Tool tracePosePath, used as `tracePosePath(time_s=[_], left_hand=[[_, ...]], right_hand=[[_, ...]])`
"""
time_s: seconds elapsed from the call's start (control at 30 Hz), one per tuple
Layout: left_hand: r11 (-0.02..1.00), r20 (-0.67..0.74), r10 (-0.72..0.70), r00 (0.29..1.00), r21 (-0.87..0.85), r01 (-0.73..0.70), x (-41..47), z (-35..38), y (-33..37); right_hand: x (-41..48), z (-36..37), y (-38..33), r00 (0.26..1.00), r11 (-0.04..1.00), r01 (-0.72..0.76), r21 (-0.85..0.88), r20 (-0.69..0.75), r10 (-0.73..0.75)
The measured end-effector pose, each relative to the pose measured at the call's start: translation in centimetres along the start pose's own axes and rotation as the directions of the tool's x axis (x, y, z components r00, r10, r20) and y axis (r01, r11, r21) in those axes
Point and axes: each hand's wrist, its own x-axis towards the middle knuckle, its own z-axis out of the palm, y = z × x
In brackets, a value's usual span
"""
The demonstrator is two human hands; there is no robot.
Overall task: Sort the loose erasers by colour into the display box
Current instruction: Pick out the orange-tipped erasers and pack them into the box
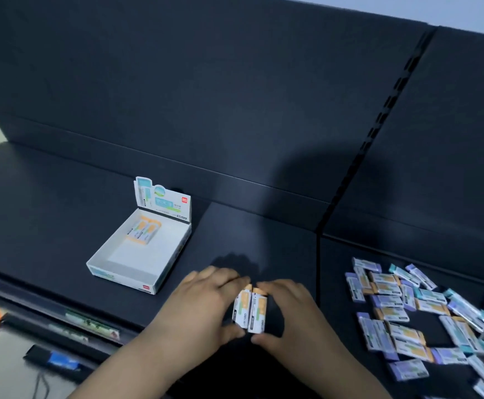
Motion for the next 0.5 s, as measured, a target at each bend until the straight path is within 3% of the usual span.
tracePosePath(time_s=[0.33, 0.5], left_hand=[[0.999, -0.030, -0.005, 1.000, -0.045, 0.004, -0.9, -2.9, -8.5], [1.000, 0.060, 0.012, 0.998, -0.028, -0.010, -0.3, -5.6, -15.4]], right_hand=[[5.6, 3.9, -5.2, 0.999, 0.999, 0.002, -0.038, -0.049, -0.004], [9.7, 6.6, -9.3, 0.994, 0.997, -0.049, -0.064, -0.104, 0.042]])
